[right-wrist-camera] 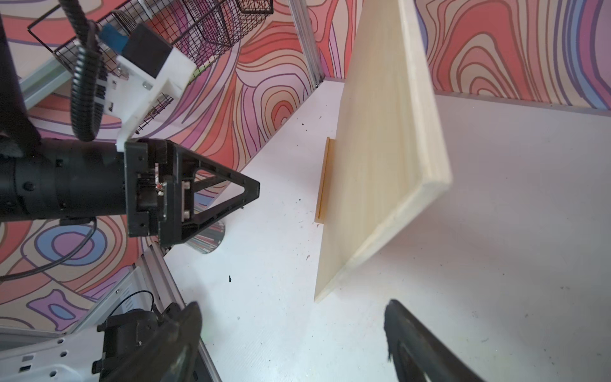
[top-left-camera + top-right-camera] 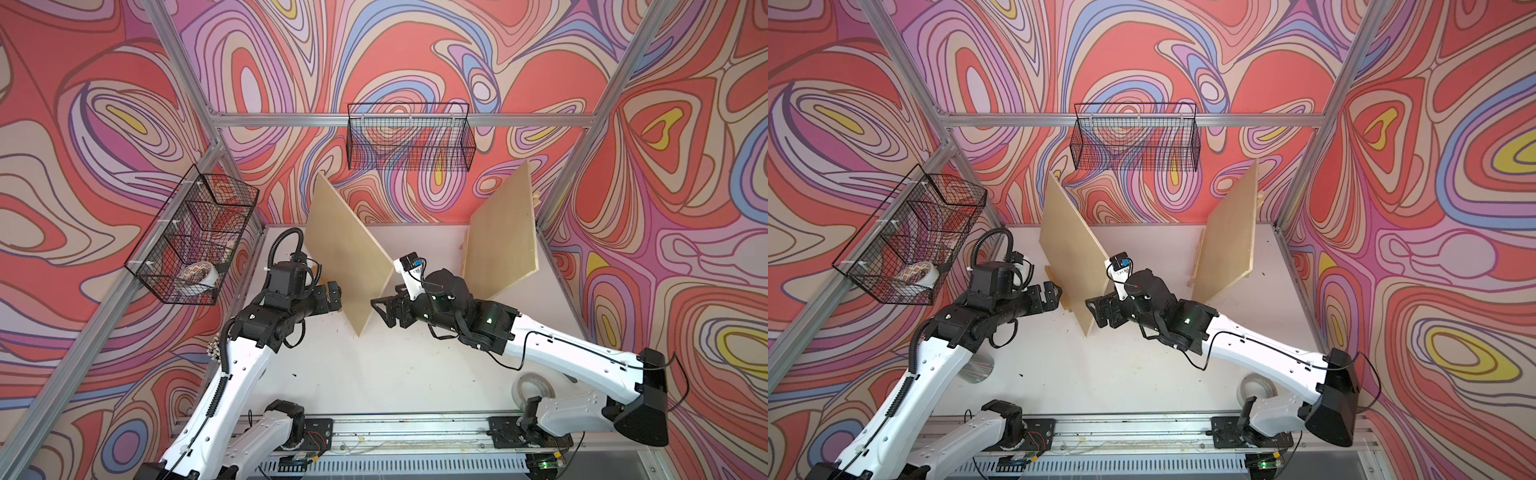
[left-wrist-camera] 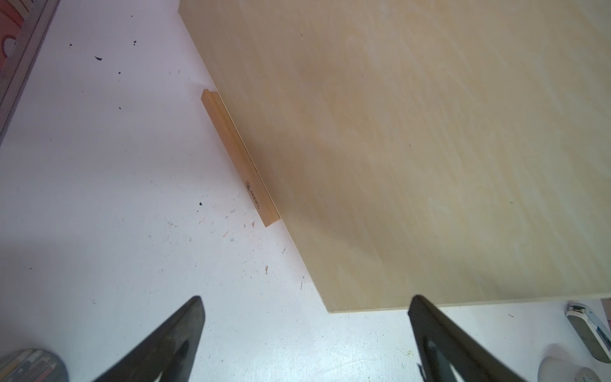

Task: Disassemble the easel
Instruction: Pick up the drawing board from the easel.

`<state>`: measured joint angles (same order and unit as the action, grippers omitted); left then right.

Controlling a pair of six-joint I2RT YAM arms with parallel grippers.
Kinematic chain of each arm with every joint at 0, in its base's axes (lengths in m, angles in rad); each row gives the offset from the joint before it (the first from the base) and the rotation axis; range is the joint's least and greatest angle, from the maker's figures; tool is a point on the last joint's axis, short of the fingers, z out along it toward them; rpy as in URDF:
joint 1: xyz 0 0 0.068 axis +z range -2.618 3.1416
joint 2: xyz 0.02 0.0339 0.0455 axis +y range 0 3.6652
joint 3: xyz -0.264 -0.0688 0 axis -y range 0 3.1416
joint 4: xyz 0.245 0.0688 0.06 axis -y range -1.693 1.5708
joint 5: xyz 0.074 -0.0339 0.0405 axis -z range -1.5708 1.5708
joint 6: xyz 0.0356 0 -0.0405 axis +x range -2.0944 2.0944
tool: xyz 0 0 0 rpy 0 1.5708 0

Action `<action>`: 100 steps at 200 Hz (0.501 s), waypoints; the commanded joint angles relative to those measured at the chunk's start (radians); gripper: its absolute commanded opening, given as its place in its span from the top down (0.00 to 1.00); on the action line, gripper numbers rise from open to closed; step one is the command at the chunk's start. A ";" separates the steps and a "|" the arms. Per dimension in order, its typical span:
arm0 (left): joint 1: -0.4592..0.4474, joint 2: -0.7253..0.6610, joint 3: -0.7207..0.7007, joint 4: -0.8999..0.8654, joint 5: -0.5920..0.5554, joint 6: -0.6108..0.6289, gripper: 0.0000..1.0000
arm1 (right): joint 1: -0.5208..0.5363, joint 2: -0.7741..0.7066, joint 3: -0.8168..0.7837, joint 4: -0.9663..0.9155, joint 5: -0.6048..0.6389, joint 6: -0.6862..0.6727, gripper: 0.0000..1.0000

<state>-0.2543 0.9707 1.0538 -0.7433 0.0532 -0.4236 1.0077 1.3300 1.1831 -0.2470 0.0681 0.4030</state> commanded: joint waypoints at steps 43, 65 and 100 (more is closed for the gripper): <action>0.005 0.006 -0.020 0.024 0.030 -0.022 0.01 | -0.002 0.191 -0.009 0.407 0.117 -0.147 0.22; 0.005 0.005 -0.021 0.025 0.026 -0.019 0.01 | -0.003 0.254 0.007 0.497 0.159 -0.174 0.29; 0.004 0.006 -0.023 0.027 0.028 -0.022 0.01 | -0.006 0.311 -0.081 0.770 0.132 -0.222 0.41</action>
<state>-0.2543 0.9722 1.0424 -0.7284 0.0765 -0.4309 1.0046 1.6157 1.1431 0.2489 0.2012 0.2375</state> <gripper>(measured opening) 0.992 0.622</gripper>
